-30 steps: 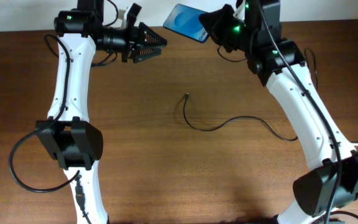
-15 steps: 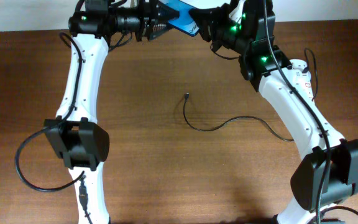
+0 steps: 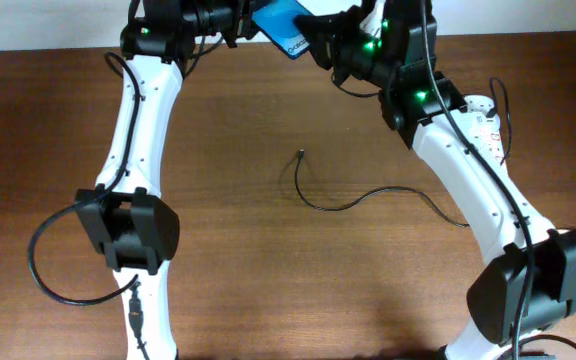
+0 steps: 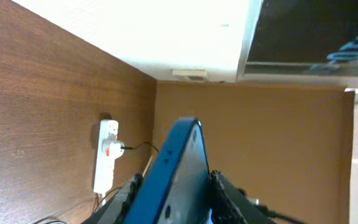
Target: Plug charger to phone and switch on socket
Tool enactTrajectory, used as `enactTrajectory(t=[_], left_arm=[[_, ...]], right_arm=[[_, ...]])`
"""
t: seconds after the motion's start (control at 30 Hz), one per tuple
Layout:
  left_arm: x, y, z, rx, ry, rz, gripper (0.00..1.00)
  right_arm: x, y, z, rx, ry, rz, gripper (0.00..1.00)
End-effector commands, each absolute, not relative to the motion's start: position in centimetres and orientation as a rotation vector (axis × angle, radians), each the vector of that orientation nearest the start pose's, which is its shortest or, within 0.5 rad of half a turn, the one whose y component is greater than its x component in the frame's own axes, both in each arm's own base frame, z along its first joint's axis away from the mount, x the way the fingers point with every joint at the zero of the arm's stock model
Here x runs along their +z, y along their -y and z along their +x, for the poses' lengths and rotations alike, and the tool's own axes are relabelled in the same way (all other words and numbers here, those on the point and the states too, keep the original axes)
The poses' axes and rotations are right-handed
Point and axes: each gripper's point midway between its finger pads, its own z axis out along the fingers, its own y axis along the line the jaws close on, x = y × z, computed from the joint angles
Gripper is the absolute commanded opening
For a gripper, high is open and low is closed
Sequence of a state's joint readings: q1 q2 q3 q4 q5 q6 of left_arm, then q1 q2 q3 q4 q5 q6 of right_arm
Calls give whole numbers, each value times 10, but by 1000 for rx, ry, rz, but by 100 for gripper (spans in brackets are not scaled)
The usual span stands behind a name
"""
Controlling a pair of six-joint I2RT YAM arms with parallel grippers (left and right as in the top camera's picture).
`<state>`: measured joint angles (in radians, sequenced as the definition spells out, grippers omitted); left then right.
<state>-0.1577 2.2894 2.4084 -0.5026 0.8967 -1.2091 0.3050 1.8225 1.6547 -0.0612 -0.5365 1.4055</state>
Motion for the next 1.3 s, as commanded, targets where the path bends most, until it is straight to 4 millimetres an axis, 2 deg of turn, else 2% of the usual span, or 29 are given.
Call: enactTrajectory(t=[0.0, 0.03, 0.07, 0.1, 0.27, 0.3, 0.37, 0.43, 0.47, 0.57, 0.67, 0.7, 0.73, 0.8, 0.87, 0.9, 0.93, 0.97, 1.0, 1.03, 1.07, 1.13, 1.17, 1.27], left_arm=[[374, 243, 560, -1741, -2095, -358, 23], [377, 243, 561, -1742, -2081, -347, 17], [377, 243, 561, -1743, -2082, -347, 3], [377, 243, 560, -1748, -2084, -342, 0], [379, 247, 552, -1791, -2103, -294, 0], [380, 249, 548, -1813, -2113, -270, 0], [381, 252, 540, -1840, -2126, -211, 0], [366, 252, 532, -1814, -2187, -175, 0], [351, 250, 528, -1772, -2243, -169, 0], [324, 246, 515, -1676, -2335, -100, 0], [297, 224, 500, -1629, -2467, -169, 0], [285, 203, 493, -1606, -2527, -233, 0], [279, 190, 492, -1582, -2550, -270, 0], [264, 151, 498, -1558, -2569, -406, 0], [253, 127, 508, -1645, -2528, -462, 0], [240, 119, 515, -1706, -2499, -423, 0], [227, 117, 516, -1728, -2492, -383, 0], [219, 120, 515, -1809, -2452, -290, 0], [223, 125, 514, -1916, -2342, -131, 0], [230, 128, 514, -1963, -2233, 12, 0], [231, 126, 514, -1954, -2199, 63, 0], [232, 120, 516, -1946, -2191, 53, 0], [232, 116, 517, -1942, -2189, 46, 0], [232, 101, 520, -1927, -2177, 13, 0]], right_arm=[[302, -313, 450, 1717, -2253, 513, 4], [302, -313, 450, 1718, -2253, 512, 4], [302, -312, 451, 1711, -2250, 519, 4], [302, -311, 452, 1705, -2246, 525, 4], [301, -305, 459, 1654, -2224, 490, 5], [300, -299, 462, 1624, -2213, 456, 10], [299, -283, 472, 1549, -2190, 381, 25], [291, -253, 483, 1475, -2193, 344, 35], [288, -239, 486, 1444, -2194, 315, 39], [276, -212, 487, 1378, -2231, 270, 43], [242, -187, 475, 1229, -2366, 251, 44], [222, -178, 466, 1113, -2448, 225, 49], [210, -172, 462, 1025, -2496, 227, 51], [185, -164, 451, 773, -2594, 218, 52], [172, -166, 445, 565, -2631, 213, 52], [169, -174, 442, 528, -2636, 186, 52], [164, -180, 440, 523, -2650, 170, 52], [147, -188, 438, 514, -2692, 157, 51], [126, -192, 436, 506, -2743, 154, 48], [114, -197, 435, 503, -2771, 148, 47], [94, -204, 434, 508, -2809, 179, 46], [66, -224, 439, 650, -2845, 300, 46], [54, -237, 442, 756, -2857, 374, 42], [25, -255, 446, 898, -2880, 500, 40]])
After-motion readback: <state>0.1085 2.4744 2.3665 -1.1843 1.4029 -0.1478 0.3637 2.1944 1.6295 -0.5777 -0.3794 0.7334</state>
